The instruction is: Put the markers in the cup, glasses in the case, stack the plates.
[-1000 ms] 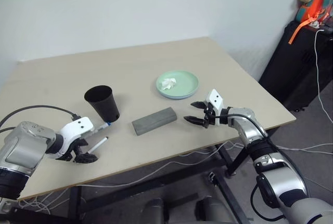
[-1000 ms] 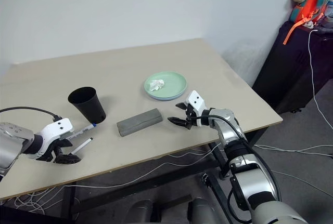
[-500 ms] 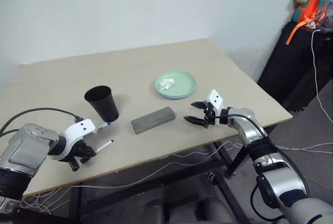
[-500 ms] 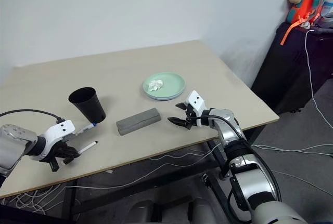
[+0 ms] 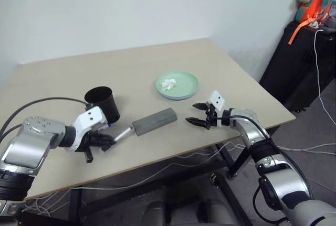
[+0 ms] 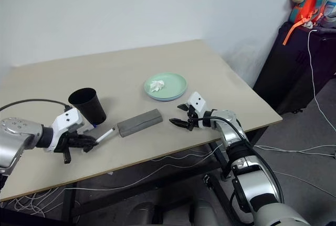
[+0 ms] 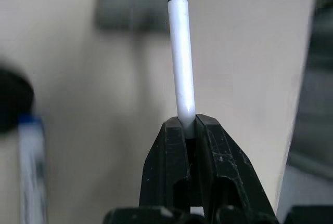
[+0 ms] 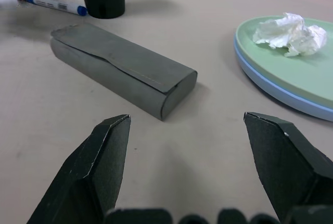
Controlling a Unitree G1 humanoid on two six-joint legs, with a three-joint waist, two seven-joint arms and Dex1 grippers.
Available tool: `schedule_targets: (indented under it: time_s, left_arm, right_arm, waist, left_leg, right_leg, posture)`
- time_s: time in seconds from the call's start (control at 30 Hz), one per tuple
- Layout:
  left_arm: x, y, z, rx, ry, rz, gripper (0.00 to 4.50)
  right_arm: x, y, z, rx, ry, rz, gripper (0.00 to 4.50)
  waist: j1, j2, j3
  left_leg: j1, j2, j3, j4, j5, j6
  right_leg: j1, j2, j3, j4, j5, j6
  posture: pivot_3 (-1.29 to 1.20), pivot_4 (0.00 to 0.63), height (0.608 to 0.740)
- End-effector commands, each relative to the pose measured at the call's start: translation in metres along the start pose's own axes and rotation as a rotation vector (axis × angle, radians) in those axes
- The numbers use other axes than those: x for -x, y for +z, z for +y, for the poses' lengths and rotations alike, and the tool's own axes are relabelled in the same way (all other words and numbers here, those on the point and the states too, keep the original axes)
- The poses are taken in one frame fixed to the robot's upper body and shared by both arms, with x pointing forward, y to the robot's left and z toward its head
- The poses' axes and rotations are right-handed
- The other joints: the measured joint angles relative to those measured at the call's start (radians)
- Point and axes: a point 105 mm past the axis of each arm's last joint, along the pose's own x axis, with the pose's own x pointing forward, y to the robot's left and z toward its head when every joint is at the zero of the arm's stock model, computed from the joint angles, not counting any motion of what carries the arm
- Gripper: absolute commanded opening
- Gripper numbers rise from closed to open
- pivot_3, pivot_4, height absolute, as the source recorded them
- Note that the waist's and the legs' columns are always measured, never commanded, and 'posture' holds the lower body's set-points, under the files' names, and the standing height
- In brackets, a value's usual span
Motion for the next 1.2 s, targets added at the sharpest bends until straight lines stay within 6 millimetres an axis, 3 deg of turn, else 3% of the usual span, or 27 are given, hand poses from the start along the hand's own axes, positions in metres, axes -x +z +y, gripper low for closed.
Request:
schedule_targets:
  time_s: [0.03, 0.13, 0.2, 0.4, 0.77, 0.93, 1.2]
  left_arm:
    - [0.015, 0.05, 0.008, -0.087, 0.074, -0.224, 0.03]
    - [0.028, 0.09, 0.032, -0.101, 0.234, -0.462, 0.03]
    - [0.038, 0.106, 0.051, -0.088, 0.363, -0.57, 0.03]
    - [0.056, 0.119, 0.085, -0.056, 0.635, -0.716, 0.03]
    - [0.044, 0.07, 0.11, 0.017, 0.889, -0.635, 0.03]
    - [0.039, 0.052, 0.111, 0.046, 0.9, -0.583, 0.03]
    - [0.031, 0.04, 0.111, 0.095, 0.89, -0.577, 0.03]
  right_arm:
    - [0.0, 0.016, -0.004, 0.05, 0.0, -0.033, 3.79]
    - [0.0, 0.016, -0.004, 0.052, 0.001, -0.032, 3.79]
    - [0.0, 0.016, -0.004, 0.053, 0.005, -0.031, 3.79]
    - [0.001, 0.016, -0.003, 0.058, 0.01, -0.029, 3.79]
    - [0.001, 0.018, -0.004, 0.071, 0.019, -0.023, 3.79]
    - [0.001, 0.019, -0.004, 0.074, 0.02, -0.023, 3.79]
    - [0.0, 0.018, -0.002, 0.072, 0.025, -0.024, 3.79]
  waist:
    - [0.0, 0.0, 0.0]
    - [0.001, -0.001, 0.0]
    - [0.0, -0.005, 0.0]
    - [-0.006, -0.006, 0.0]
    - [0.0, -0.009, -0.001]
    - [0.0, -0.009, -0.001]
    - [0.0, -0.009, -0.001]
  left_leg:
    - [0.0, 0.0, 0.0, 0.0, 0.0, 0.0]
    - [-0.002, -0.001, 0.001, 0.0, 0.0, 0.0]
    - [-0.002, -0.002, 0.001, 0.0, 0.001, 0.001]
    - [0.0, -0.002, 0.001, 0.002, 0.001, 0.001]
    - [0.0, -0.002, 0.001, 0.002, 0.001, 0.0]
    - [-0.001, -0.002, 0.001, 0.002, 0.001, 0.0]
    - [-0.001, -0.002, 0.001, 0.002, 0.001, 0.0]
  right_leg:
    - [0.0, 0.0, 0.0, 0.0, 0.0, 0.001]
    - [0.0, 0.001, 0.0, -0.001, -0.001, 0.004]
    - [0.001, 0.001, 0.0, -0.001, 0.0, 0.005]
    - [0.003, 0.002, 0.001, 0.0, 0.001, 0.005]
    - [0.002, 0.002, 0.001, 0.0, 0.001, 0.005]
    - [0.002, 0.001, 0.001, 0.0, 0.001, 0.005]
    - [0.002, 0.001, 0.0, 0.0, 0.001, 0.004]
  posture:
    - [0.0, 0.0, 0.74]
    - [0.0, 0.0, 0.74]
    - [0.0, 0.0, 0.74]
    - [0.0, 0.0, 0.74]
    - [0.0, 0.0, 0.74]
    - [0.0, 0.0, 0.74]
    - [0.0, 0.0, 0.74]
